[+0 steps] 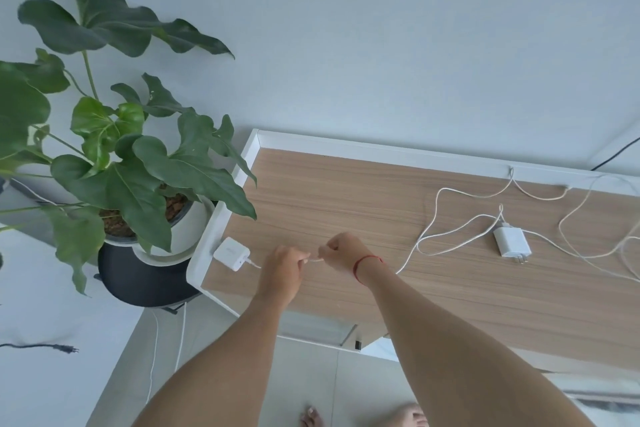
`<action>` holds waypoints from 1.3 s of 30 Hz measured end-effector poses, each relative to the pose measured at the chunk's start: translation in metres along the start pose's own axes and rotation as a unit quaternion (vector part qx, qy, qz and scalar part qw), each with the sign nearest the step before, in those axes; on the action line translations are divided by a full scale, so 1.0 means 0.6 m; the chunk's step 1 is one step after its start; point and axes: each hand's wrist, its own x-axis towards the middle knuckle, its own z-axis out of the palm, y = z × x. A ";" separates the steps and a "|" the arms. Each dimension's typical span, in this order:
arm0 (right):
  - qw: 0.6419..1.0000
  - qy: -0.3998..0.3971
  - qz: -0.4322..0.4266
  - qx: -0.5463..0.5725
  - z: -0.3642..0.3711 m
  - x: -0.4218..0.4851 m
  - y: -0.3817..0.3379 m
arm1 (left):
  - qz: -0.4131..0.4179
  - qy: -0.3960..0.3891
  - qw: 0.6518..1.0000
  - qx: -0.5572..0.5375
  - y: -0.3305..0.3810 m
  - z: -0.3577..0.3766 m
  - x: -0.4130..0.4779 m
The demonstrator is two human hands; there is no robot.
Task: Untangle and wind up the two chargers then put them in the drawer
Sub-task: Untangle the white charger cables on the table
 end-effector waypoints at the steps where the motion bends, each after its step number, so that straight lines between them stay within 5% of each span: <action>1: 1.000 0.010 0.002 -0.002 -0.007 -0.003 0.007 | -0.023 -0.001 1.000 0.003 -0.003 -0.002 0.003; 8: 0.994 0.063 0.078 -0.032 -0.099 -0.060 0.111 | -0.093 0.013 0.993 0.072 0.012 -0.008 0.031; 19: 0.997 0.035 0.064 -0.022 -0.086 -0.068 0.116 | 0.147 -0.048 0.980 0.122 0.153 0.048 0.035; 28: 0.988 0.092 0.089 -0.086 -0.184 -0.104 0.219 | -0.051 -0.060 0.955 0.285 0.144 0.033 0.042; 31: 0.982 0.102 0.082 -0.137 -0.194 -0.117 0.235 | -0.050 -0.083 0.958 0.271 0.173 0.043 0.037; 36: 0.989 0.089 0.049 -0.108 -0.189 -0.112 0.200 | 0.063 -0.140 0.978 0.142 0.270 0.075 0.032; 39: 0.988 0.093 0.033 -0.118 -0.201 -0.113 0.198 | 0.073 -0.113 0.981 0.136 0.301 0.084 0.036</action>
